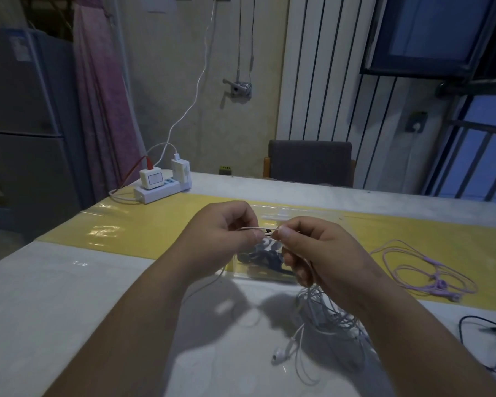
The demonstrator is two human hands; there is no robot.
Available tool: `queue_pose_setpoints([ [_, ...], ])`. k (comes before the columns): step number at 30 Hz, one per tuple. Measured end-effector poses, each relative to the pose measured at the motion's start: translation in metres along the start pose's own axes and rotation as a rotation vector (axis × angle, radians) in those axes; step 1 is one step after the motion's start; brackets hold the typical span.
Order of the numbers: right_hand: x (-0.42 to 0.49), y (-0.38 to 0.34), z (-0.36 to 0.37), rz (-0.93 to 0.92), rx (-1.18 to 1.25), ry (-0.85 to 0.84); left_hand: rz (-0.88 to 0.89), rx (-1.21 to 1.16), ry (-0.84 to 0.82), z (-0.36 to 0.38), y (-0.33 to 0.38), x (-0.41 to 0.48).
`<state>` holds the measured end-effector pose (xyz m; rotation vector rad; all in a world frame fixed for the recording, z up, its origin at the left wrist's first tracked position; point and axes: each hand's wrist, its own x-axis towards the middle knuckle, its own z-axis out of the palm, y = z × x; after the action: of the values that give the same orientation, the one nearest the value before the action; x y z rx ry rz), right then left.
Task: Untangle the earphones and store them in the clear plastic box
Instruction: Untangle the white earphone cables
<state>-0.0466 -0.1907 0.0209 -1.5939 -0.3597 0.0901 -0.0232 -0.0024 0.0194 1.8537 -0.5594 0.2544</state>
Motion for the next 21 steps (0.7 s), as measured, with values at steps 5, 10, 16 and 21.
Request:
queue_pose_setpoints([
  [5, 0.001, -0.005, 0.000, 0.140, 0.193, -0.034, -0.039, -0.132, -0.018, -0.002, 0.001, 0.000],
  [10, 0.001, -0.004, 0.000, 0.157, 0.179, -0.070, -0.037, -0.117, 0.047, -0.001, 0.003, 0.000],
  [16, -0.001, -0.004, -0.003, 0.126, 0.099, -0.106, -0.038, 0.016, 0.178, -0.004, 0.000, 0.001],
  [21, -0.003, -0.006, -0.011, 0.086, 0.042, -0.164, -0.098, 0.303, 0.529, -0.011, -0.007, 0.004],
])
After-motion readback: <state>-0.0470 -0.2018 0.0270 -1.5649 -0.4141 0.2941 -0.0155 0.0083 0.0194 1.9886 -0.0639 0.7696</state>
